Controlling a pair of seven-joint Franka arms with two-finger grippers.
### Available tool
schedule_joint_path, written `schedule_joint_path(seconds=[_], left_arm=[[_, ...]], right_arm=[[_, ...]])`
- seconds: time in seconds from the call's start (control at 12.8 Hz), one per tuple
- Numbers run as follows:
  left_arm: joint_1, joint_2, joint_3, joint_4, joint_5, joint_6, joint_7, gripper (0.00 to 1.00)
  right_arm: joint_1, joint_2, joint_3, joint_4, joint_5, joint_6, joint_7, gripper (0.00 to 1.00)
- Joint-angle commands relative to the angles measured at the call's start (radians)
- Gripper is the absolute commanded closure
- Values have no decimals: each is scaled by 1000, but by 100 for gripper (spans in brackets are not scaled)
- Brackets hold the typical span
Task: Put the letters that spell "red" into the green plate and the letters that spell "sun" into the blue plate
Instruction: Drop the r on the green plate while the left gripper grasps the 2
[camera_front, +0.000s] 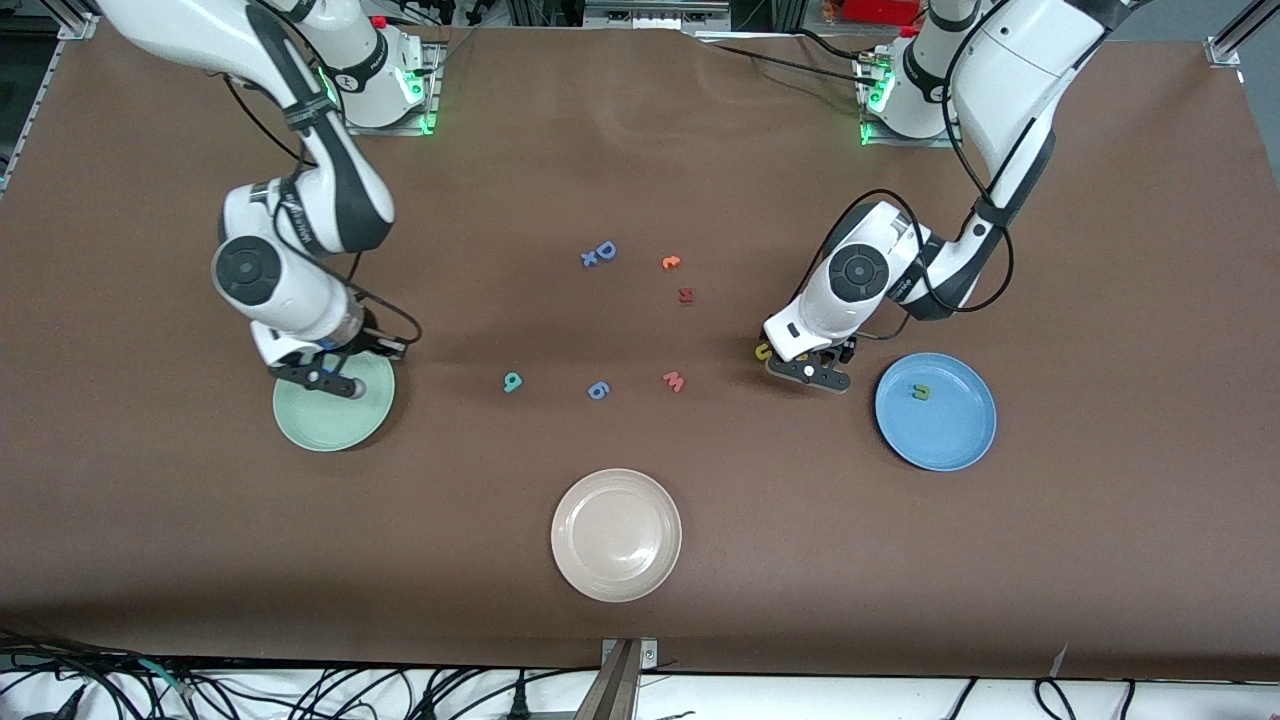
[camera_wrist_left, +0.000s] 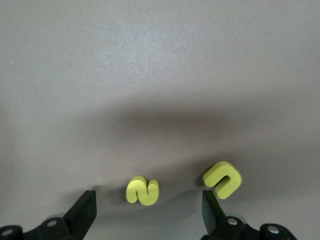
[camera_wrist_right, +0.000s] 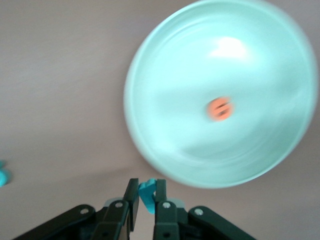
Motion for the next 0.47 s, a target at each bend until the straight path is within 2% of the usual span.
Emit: schedule_joint_path(seconds=[0.0, 0.08, 0.16, 0.23, 0.39], left_arm=[[16, -37, -1, -38, 53, 14, -20, 16], [16, -37, -1, -38, 53, 14, -20, 30], [16, -37, -2, -35, 53, 14, -20, 45], [16, -37, -2, -32, 53, 14, -20, 59], [17, -38, -2, -29, 53, 14, -22, 84]], right_arm=[[-82, 7, 13, 1, -63, -8, -107, 86], [-82, 12, 10, 1, -63, -8, -99, 64], [-79, 12, 10, 4, -51, -5, -73, 16], [-73, 12, 11, 8, -54, -5, -32, 1], [-38, 13, 16, 16, -51, -4, 45, 0]])
